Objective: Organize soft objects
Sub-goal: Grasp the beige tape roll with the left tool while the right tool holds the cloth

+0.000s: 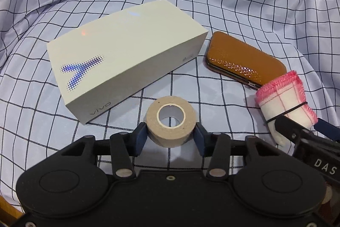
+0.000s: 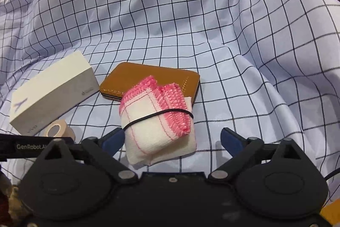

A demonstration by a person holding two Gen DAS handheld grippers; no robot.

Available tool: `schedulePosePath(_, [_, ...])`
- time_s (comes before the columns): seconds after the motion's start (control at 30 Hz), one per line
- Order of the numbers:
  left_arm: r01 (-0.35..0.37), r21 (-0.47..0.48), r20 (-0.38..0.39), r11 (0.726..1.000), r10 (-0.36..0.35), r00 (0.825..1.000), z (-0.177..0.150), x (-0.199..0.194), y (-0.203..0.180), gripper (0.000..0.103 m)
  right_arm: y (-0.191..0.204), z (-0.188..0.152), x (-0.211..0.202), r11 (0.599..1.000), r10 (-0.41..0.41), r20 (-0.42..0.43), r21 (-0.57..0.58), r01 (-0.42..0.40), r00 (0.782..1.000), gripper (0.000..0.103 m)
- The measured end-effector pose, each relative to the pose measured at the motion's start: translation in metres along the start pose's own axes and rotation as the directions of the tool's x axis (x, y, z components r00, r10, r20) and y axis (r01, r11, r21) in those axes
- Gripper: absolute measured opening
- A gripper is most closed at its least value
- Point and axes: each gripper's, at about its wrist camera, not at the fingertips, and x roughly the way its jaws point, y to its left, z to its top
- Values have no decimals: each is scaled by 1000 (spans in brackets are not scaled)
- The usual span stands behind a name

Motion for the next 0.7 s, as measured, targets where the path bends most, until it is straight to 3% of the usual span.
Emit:
schedulePosePath(0.47, [8,17,-7,1000,-8,1000,7,8,-2,53,17,8,13,996,-27,14,-84,28,1000,102])
schedulePosePath(0.7, [20,14,2,1000,-20,1000,8,7,-1,48,16,9,9,996,-28,28,-81,30,999,102])
